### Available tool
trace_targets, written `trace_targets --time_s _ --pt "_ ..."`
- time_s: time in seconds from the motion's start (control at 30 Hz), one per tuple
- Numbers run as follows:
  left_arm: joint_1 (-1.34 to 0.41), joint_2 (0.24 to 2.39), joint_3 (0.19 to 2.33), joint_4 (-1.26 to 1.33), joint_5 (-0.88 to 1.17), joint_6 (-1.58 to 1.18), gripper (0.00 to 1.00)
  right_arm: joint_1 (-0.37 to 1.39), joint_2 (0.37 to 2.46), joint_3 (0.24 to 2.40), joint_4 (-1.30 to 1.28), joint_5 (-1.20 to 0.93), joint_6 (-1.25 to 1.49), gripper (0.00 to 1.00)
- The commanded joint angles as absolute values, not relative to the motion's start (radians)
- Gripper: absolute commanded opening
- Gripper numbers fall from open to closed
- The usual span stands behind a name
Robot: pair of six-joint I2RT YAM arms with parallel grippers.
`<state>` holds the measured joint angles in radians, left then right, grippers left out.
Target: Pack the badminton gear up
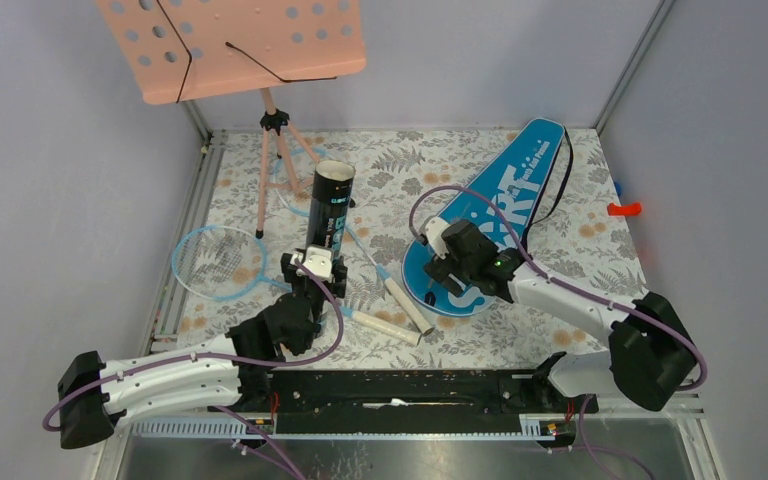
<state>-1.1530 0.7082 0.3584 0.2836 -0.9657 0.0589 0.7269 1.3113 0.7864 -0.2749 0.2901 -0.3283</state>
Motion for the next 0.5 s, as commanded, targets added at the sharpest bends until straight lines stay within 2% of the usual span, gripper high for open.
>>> trace_targets --time_s 0.0,0.1,0.17,0.2,0.33,0.37,0.4,0.47 --pt "-1.150 0.704 0.397 0.363 -0.980 0.077 0.06 0.731 1.362 0.791 -0.161 0.227 -0.566 0.96" --pt "-1.151 0.704 0.394 0.366 -0.983 0.078 0.06 0.730 1.420 0.825 -0.135 0.232 -0.572 0.91" --pt "-1.151 0.703 0.394 0.367 -0.983 0.078 0.06 0.730 1.474 0.847 -0.116 0.234 -0.574 0.82" --pt "-1.150 0.703 0.394 0.365 -0.985 0.078 0.06 0.730 1.494 0.857 -0.107 0.238 -0.576 0.75" --pt "-1.150 0.695 0.394 0.354 -0.999 0.077 0.06 0.730 1.550 0.880 -0.096 0.241 -0.568 0.23" --pt "-1.150 0.692 0.393 0.354 -0.998 0.079 0.06 0.730 1.548 0.883 -0.105 0.240 -0.564 0.14" --pt "-1.150 0.688 0.392 0.354 -0.993 0.082 0.06 0.729 1.535 0.885 -0.117 0.232 -0.550 0.07" --pt "-1.150 0.680 0.387 0.361 -0.976 0.094 0.06 0.730 1.474 0.891 -0.161 0.208 -0.502 0.00"
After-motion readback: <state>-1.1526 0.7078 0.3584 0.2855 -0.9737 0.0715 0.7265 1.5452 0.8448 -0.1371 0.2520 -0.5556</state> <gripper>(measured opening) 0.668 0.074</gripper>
